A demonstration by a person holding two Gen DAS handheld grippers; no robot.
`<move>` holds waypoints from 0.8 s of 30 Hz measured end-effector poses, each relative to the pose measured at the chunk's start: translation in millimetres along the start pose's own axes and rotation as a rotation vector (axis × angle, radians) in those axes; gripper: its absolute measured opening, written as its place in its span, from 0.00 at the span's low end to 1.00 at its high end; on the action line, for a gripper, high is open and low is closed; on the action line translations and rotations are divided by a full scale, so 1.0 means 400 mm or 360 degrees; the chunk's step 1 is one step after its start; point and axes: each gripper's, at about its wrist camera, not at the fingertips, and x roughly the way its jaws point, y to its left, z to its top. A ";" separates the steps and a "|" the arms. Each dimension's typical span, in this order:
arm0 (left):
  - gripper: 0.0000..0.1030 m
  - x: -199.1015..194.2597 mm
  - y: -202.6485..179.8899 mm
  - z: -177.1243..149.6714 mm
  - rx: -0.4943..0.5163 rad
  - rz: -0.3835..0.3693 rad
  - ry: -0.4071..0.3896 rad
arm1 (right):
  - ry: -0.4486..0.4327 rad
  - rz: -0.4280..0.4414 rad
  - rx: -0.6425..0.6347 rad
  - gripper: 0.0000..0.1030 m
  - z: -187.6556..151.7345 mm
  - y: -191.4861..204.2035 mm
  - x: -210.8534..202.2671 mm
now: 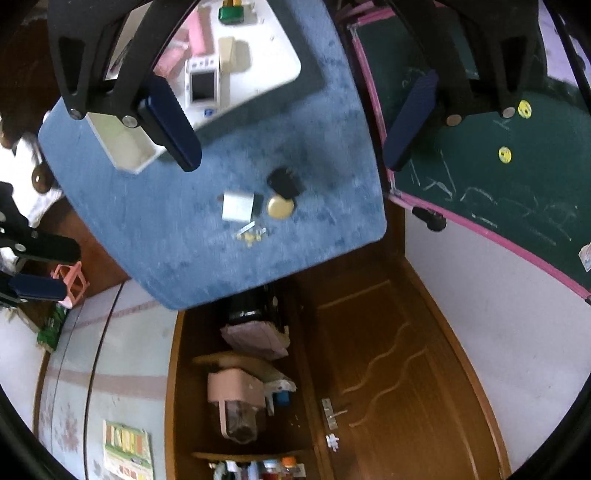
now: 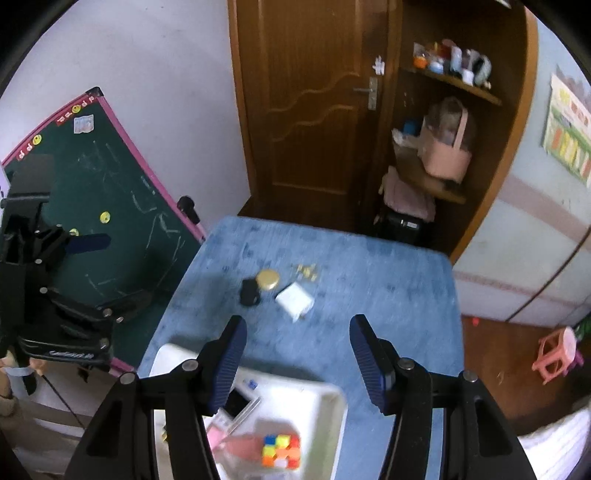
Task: Organize rigid objects
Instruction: 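Lift both tools out of the tray and move them over the table items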
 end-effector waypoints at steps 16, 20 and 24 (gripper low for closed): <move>0.96 0.340 0.028 0.092 0.0222 -0.0001 0.0219 | 0.0149 0.0025 -0.0265 0.64 0.169 -0.086 0.339; 0.96 0.463 0.013 0.050 0.0406 -0.0077 0.0376 | 0.0261 0.0101 -0.0359 0.64 0.132 -0.076 0.463; 0.96 0.547 -0.010 -0.008 0.0597 -0.0116 0.0475 | 0.0380 0.0173 -0.0402 0.64 0.081 -0.065 0.580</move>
